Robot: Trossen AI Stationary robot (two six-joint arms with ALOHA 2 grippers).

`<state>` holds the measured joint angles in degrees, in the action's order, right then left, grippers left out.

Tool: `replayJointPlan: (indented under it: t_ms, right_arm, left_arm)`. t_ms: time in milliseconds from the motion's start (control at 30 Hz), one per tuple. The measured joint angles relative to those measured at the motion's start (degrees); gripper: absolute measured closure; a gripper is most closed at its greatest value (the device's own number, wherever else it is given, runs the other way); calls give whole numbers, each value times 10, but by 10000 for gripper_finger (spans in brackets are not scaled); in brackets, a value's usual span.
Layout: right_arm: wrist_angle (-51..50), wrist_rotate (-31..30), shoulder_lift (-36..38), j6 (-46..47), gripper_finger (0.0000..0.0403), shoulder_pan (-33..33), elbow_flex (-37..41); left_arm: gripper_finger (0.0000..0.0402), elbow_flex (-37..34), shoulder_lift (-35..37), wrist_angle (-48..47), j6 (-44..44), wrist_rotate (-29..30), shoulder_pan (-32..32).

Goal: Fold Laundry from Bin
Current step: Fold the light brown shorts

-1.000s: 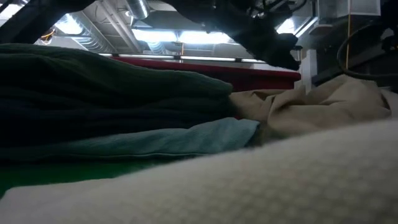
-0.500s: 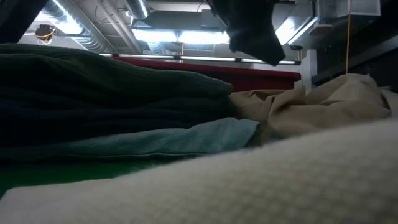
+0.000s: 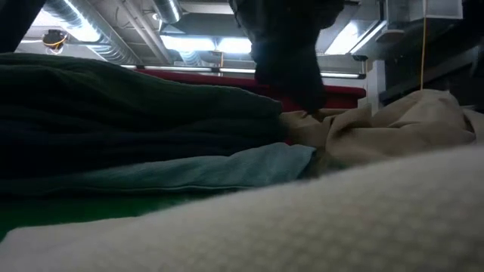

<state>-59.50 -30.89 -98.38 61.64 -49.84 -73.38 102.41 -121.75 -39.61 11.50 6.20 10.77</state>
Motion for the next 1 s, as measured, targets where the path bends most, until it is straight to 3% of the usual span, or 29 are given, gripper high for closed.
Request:
replayJointPlan:
  t_ms: [367,667,1000]
  right_arm:
    - [0,5,-32,-46,226,38,1]
    - [5,50,-52,-65,226,57,1]
    - [-4,163,-114,-71,226,57,1]
  left_arm:
    - [268,-74,1,194,20,3,8]
    - [268,-129,0,210,19,46,4]
    - [268,-172,0,232,19,65,-15]
